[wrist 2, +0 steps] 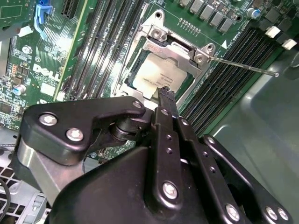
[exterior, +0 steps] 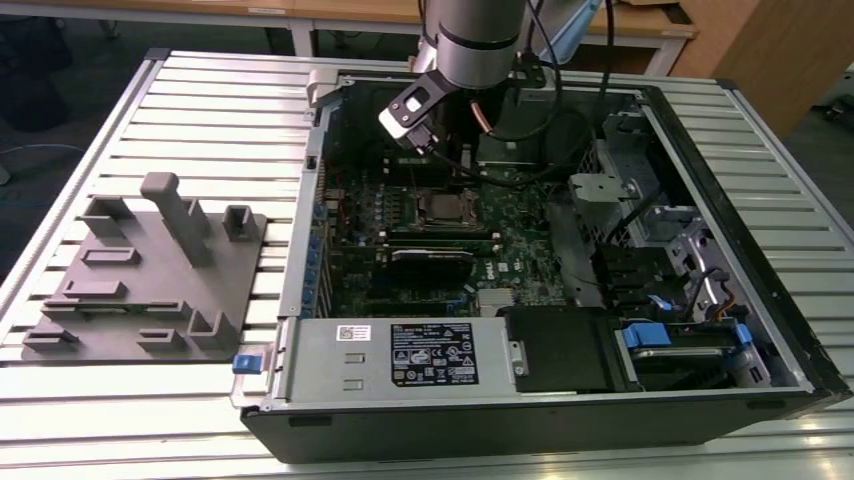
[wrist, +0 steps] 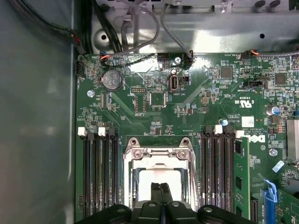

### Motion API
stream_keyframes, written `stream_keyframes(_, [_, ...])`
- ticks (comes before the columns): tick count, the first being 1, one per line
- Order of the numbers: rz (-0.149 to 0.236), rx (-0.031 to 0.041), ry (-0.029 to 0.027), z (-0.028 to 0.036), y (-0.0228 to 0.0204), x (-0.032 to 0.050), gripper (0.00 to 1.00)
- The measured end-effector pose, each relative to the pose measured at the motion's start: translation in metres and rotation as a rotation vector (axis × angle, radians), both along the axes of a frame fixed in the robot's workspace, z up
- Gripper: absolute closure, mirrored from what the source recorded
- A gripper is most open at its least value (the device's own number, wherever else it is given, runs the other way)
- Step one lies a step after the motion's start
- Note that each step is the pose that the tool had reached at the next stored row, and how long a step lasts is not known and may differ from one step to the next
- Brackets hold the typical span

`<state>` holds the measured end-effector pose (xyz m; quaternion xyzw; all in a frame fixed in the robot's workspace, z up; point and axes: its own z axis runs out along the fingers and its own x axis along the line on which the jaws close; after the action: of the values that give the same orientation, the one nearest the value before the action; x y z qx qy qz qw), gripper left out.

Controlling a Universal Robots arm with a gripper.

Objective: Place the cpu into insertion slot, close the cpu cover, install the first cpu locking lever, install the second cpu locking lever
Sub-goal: 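Close the cpu cover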

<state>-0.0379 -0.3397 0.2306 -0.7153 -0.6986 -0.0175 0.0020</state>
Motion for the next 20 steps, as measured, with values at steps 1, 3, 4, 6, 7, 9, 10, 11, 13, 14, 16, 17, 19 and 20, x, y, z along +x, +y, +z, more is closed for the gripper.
stream_keyframes(1, [0.0, -0.0001, 0.0, 0.0, 0.0, 0.0, 0.89])
stream_keyframes(3, [0.0, 0.0001, -0.0001, 0.0, 0.0, -0.0001, 0.89])
stream_keyframes(4, [0.0, 0.0001, 0.0, 0.0, 0.0, -0.0001, 0.89])
stream_keyframes(6, [0.0, 0.0001, -0.0001, 0.0, 0.0, -0.0001, 0.89])
stream_keyframes(7, [0.001, 0.0001, -0.0001, -0.0001, 0.0, -0.0001, 0.89])
stream_keyframes(9, [0.007, 0.0001, 0.0, -0.0001, 0.0, -0.0001, 0.89])
stream_keyframes(10, [0.012, 0.0001, -0.0001, -0.0001, 0.0, -0.0001, 0.89])
stream_keyframes(11, [0.02, 0.0004, -0.0001, -0.0001, 0.0, -0.0001, 0.89])
stream_keyframes(13, [0.04, 0.0006, -0.0001, -0.0001, 0.0, -0.0001, 0.89])
stream_keyframes(14, [0.052, 0.0005, 0.0, -0.0001, 0.0, -0.0001, 0.89])
stream_keyframes(16, [0.079, 0.0006, -0.0001, -0.0002, 0.0, -0.0001, 0.89])
stream_keyframes(17, [0.093, 0.0006, -0.0001, -0.0002, 0.0, -0.0001, 0.89])
stream_keyframes(19, [0.124, 0.0006, 0.0, -0.0002, 0.0, -0.0001, 0.89])
stream_keyframes(20, [0.14, 0.0006, -0.0001, -0.0003, 0.0, -0.0001, 0.89])
